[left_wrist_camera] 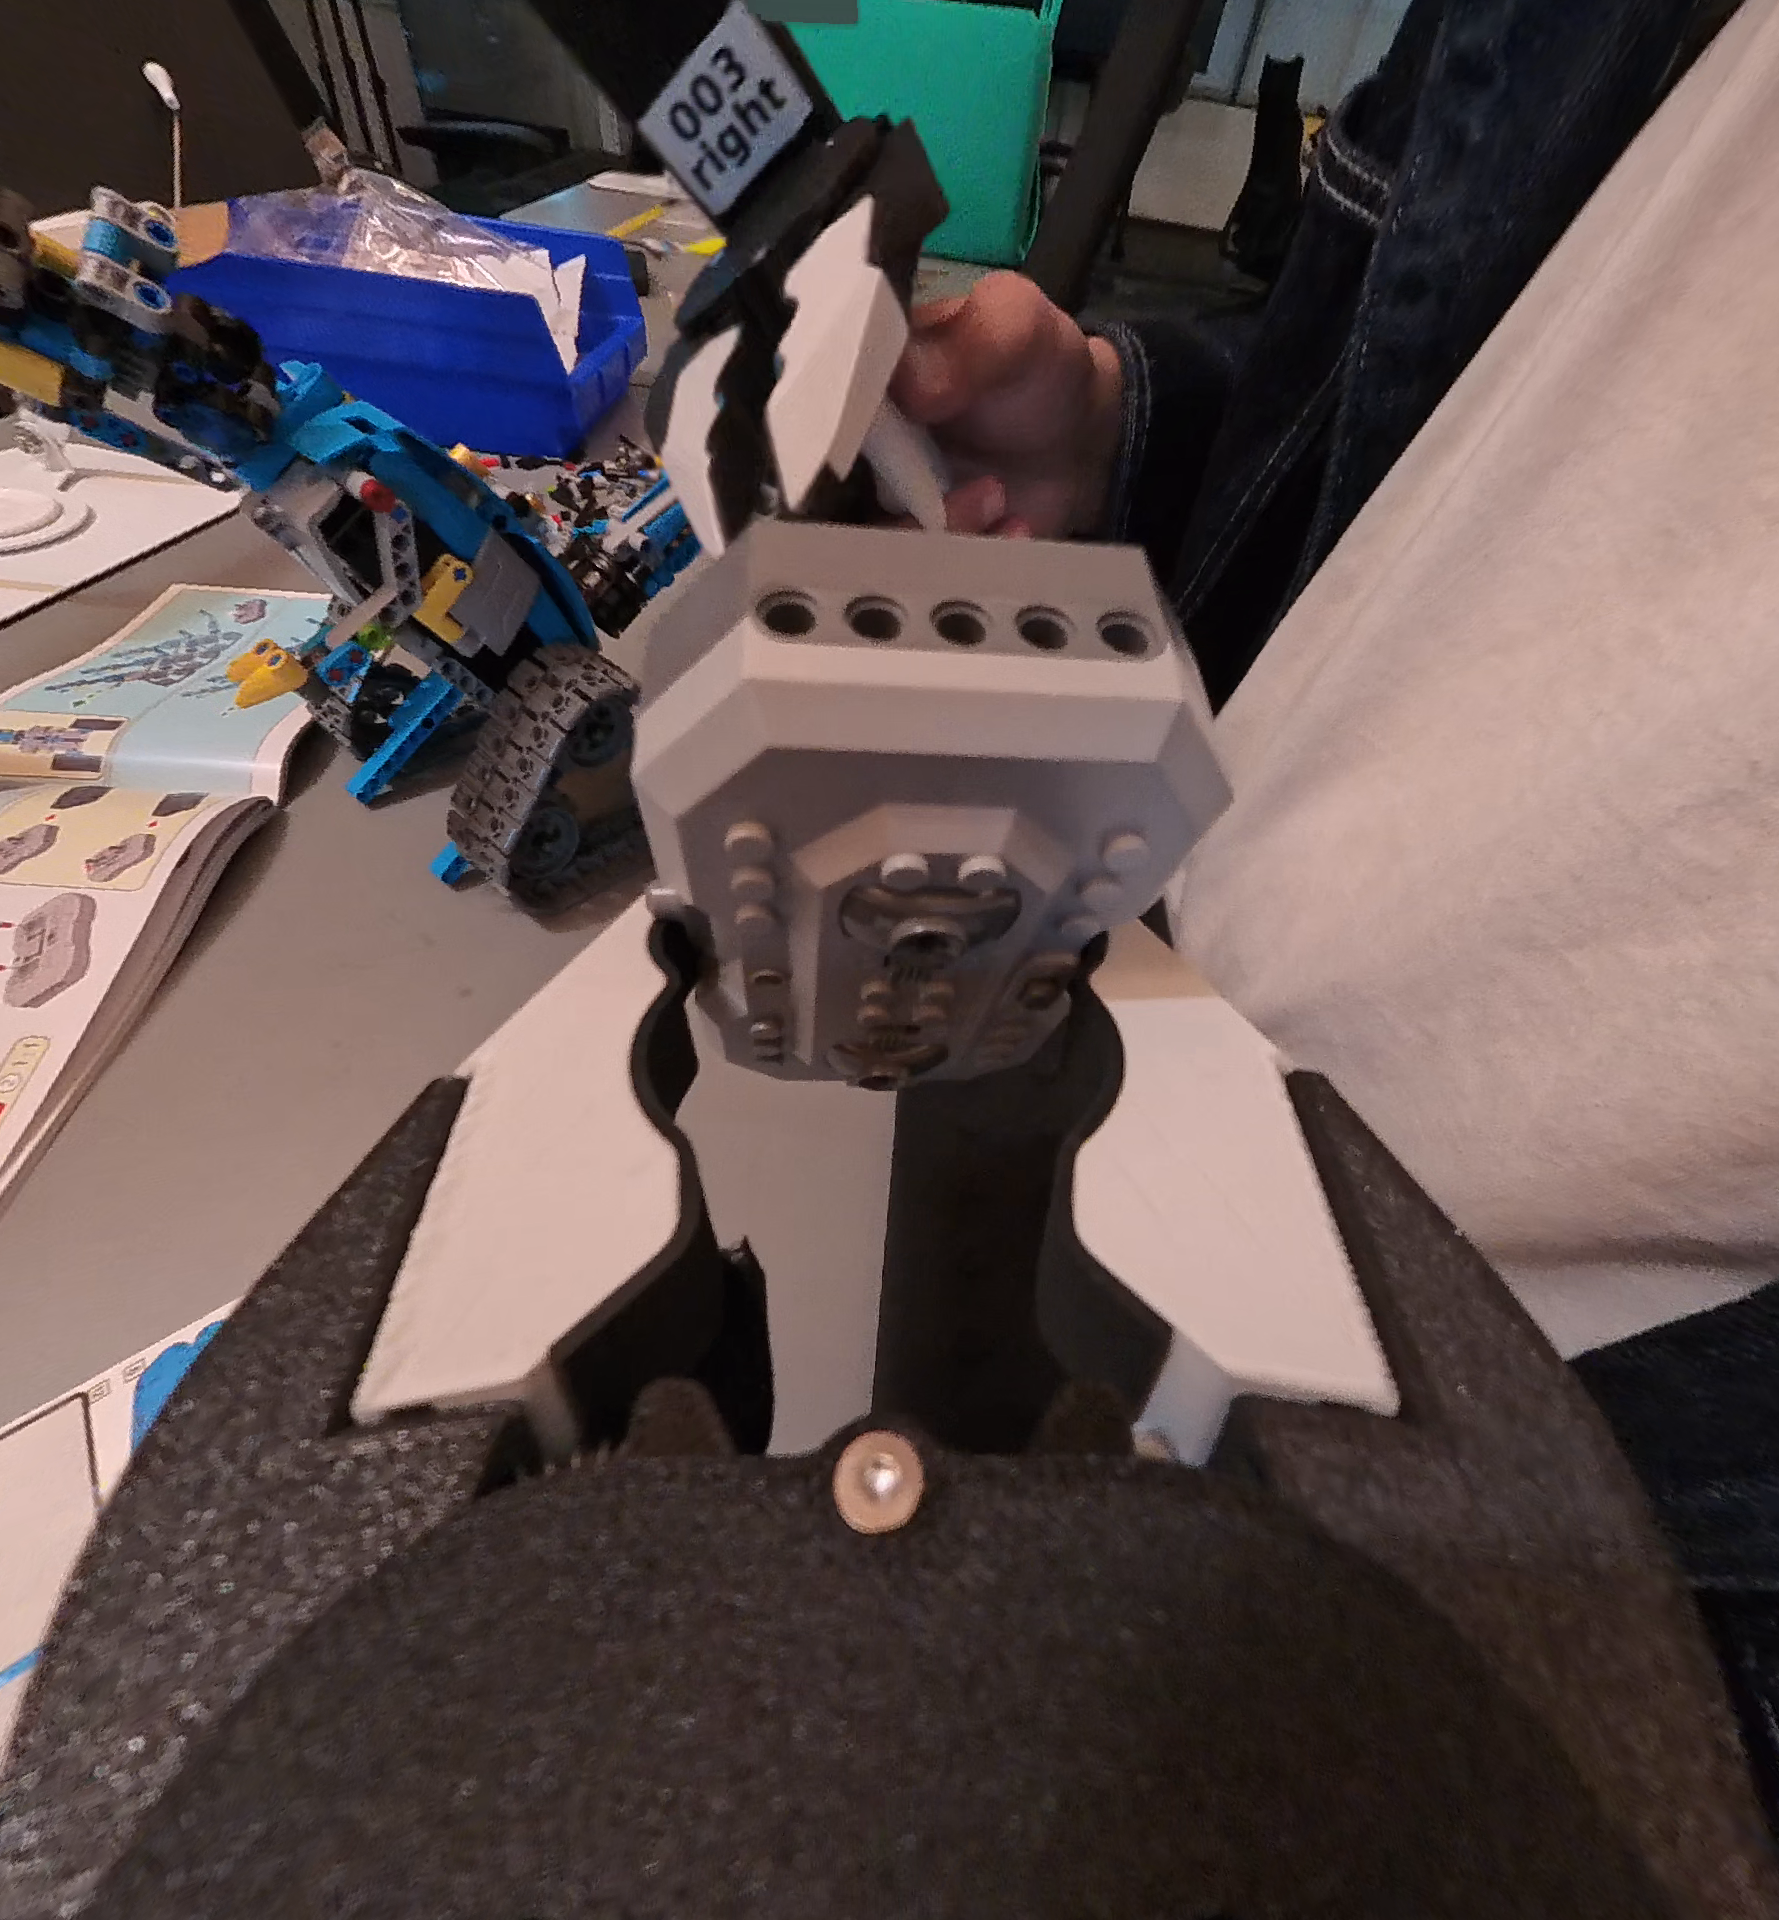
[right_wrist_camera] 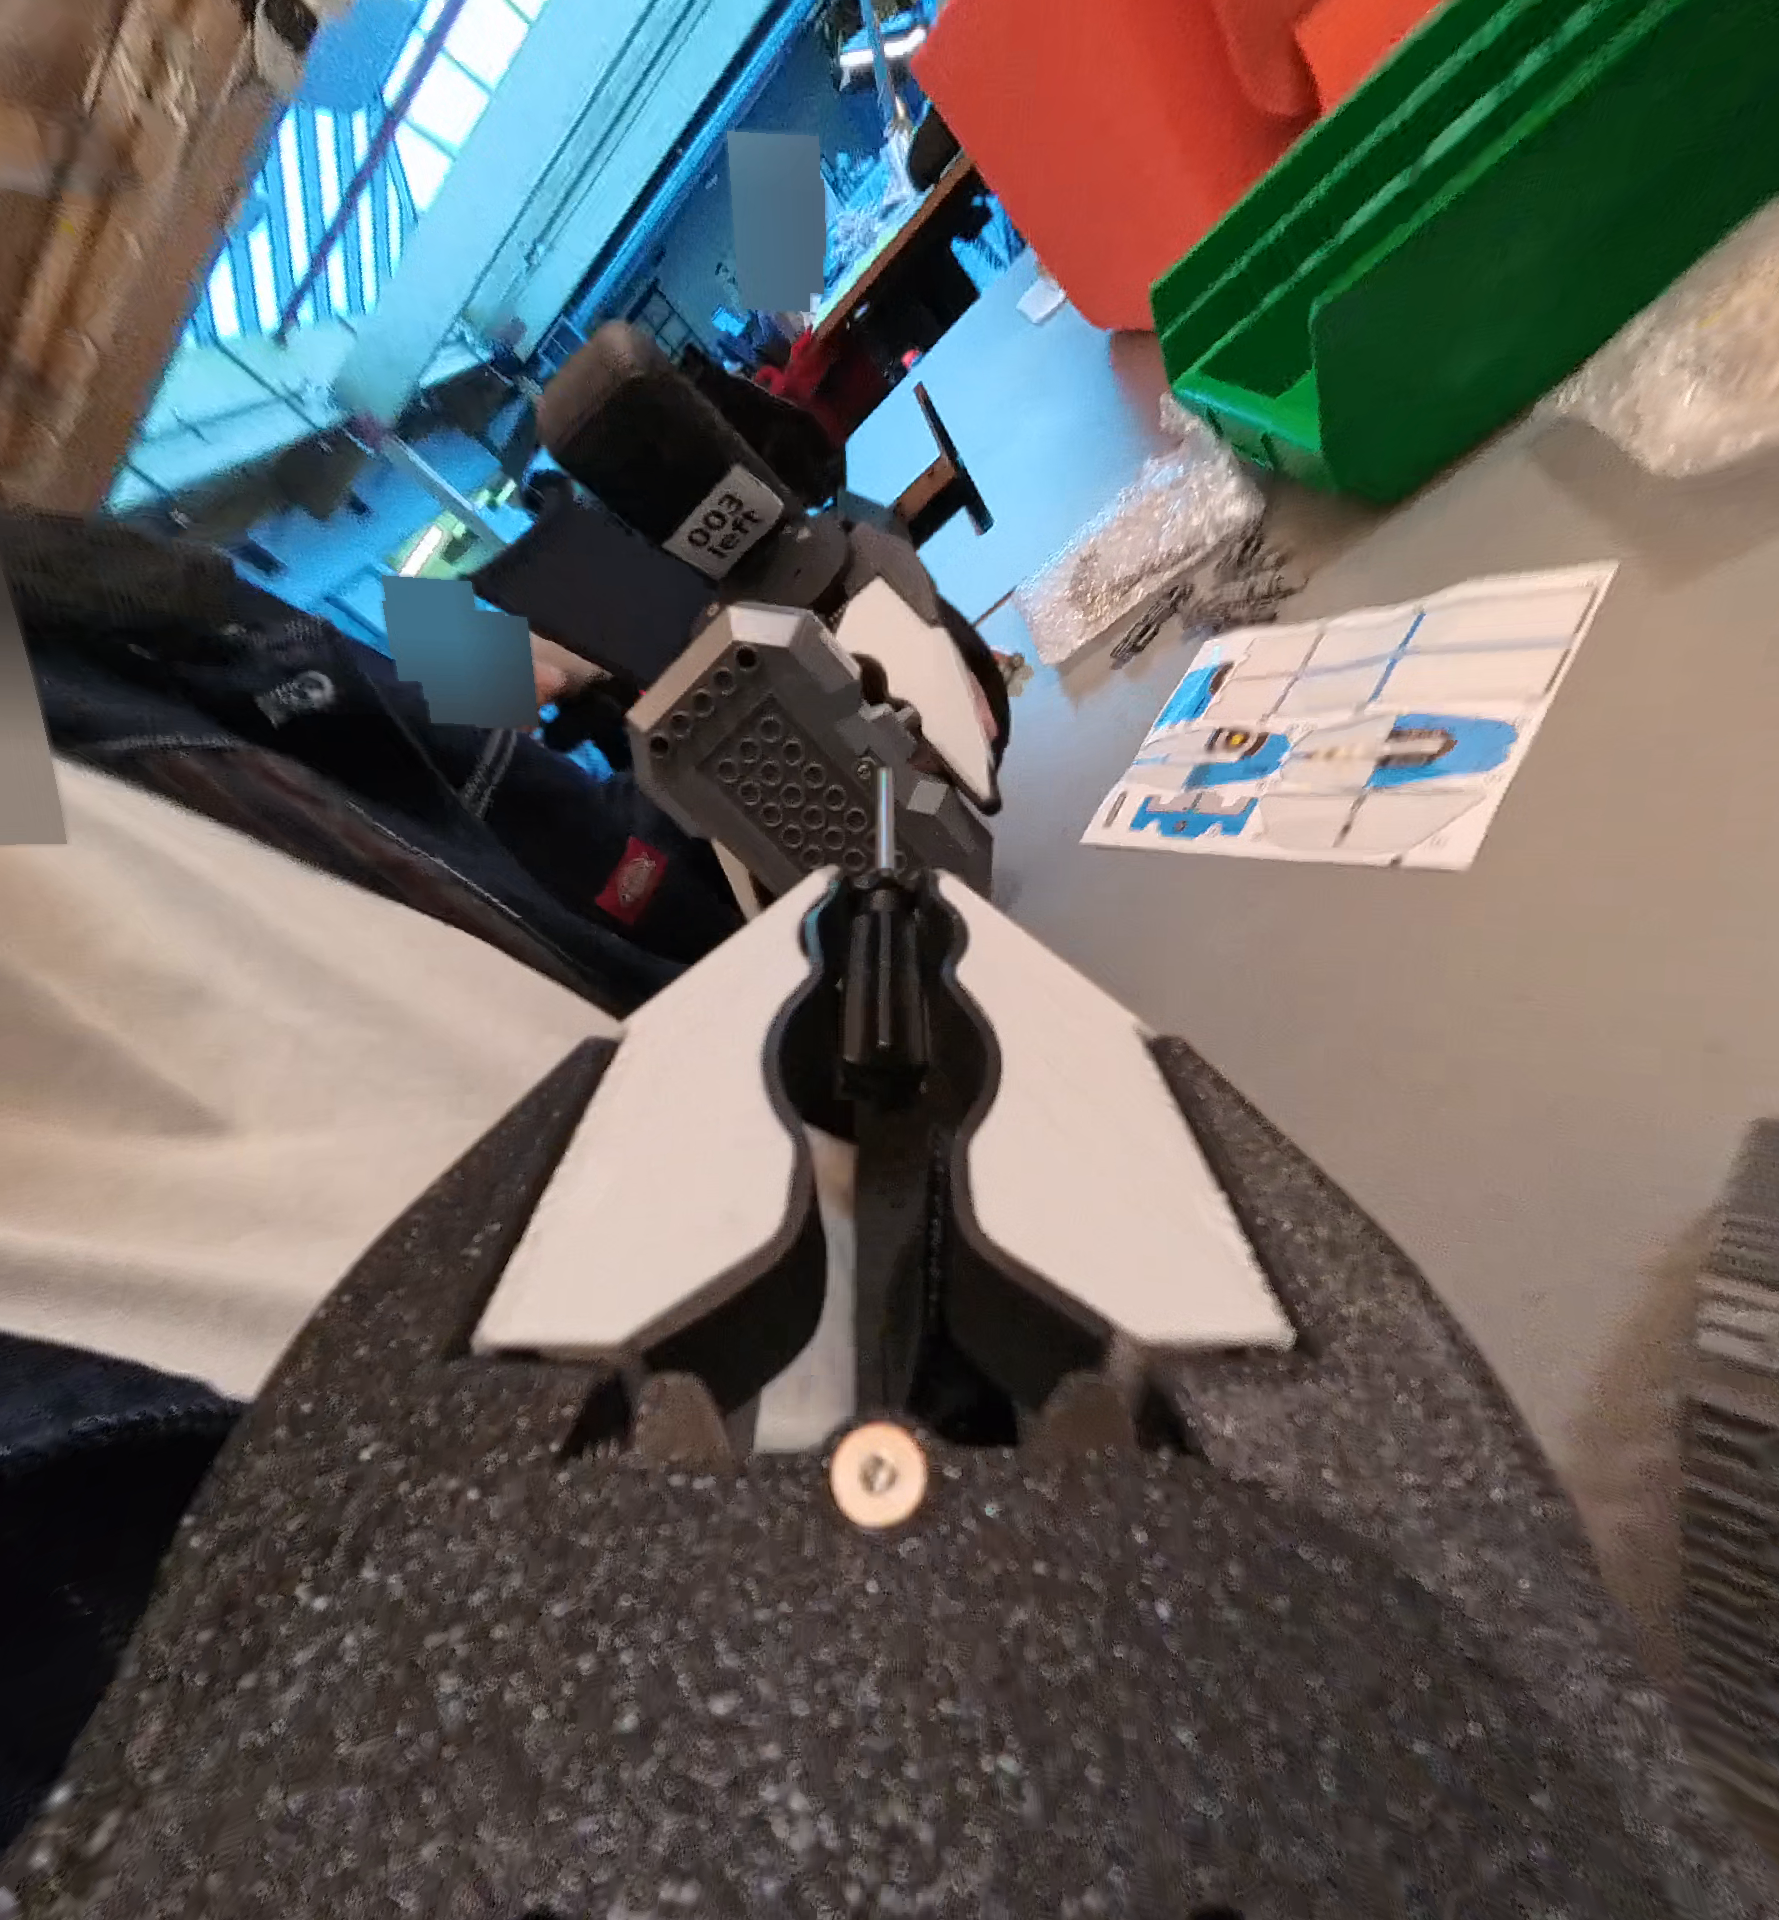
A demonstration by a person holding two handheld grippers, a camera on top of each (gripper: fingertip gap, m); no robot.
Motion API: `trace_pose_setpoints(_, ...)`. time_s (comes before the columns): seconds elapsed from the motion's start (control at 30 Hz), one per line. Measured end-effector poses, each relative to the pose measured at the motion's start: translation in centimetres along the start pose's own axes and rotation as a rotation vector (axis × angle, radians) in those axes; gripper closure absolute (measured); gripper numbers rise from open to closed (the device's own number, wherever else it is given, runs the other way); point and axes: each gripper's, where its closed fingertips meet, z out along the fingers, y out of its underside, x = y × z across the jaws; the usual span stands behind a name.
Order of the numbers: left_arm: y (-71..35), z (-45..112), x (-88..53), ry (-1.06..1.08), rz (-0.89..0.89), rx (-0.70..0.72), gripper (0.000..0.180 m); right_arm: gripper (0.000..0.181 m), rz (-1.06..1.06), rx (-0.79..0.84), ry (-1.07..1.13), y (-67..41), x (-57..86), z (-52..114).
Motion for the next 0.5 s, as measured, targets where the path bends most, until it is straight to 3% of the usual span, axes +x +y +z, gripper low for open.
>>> trace_pose_setpoints(0.5, 1.4, 0.7, -0.3, -0.073, 0.129, -0.090, 0.110, 0.170, 0.270, -0.049, -0.045, 1.4, 0.2, 0.7)
